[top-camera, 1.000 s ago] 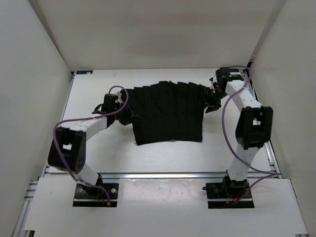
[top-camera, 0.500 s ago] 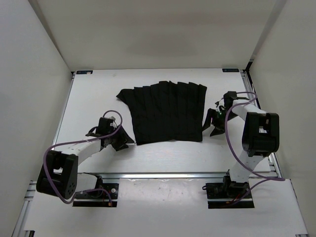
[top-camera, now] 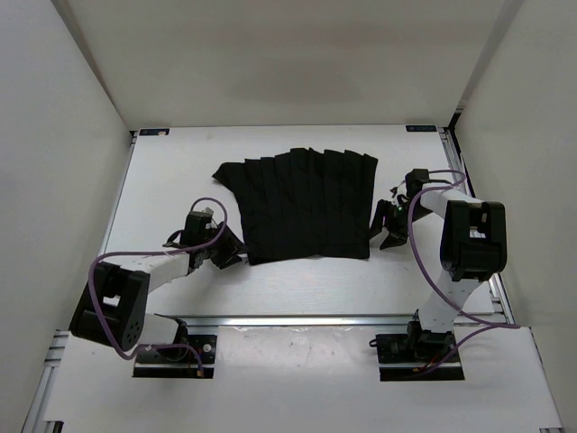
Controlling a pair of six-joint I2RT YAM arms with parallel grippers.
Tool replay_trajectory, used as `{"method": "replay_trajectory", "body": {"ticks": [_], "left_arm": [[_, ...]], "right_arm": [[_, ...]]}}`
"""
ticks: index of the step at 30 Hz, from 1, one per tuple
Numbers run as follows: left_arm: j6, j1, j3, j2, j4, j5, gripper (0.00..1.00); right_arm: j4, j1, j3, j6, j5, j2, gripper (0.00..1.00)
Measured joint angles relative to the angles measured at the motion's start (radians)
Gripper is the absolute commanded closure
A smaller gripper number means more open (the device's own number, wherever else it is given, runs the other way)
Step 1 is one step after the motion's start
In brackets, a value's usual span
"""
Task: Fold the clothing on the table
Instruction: Fold the skirt
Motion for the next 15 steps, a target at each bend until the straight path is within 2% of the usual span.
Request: {"method": "replay_trajectory", "body": {"ticks": [4, 9, 11, 15], "left_arm": [[-0.034, -0.051, 0.0, 0.028, 0.037, -0.003, 0.54], [-0.06, -0.12, 0.011, 0.07, 0.06, -0.011, 0.73], [-0.066, -0.131, 0.017, 0.082, 0.061, -0.013, 0.98], [-0.064, -0.127, 0.021, 0.085, 0.06, -0.022, 1.0]], "right_arm": [[0.011, -0.004, -0.013, -0.001, 0.001, 0.0, 0.37], [0.015, -0.022, -0.034, 0.004, -0.02, -0.004, 0.38], [0.023, -0.023, -0.043, 0.005, -0.027, -0.009, 0.38], [0.046, -0.024, -0.072, 0.011, -0.041, -0.027, 0.38]]}}
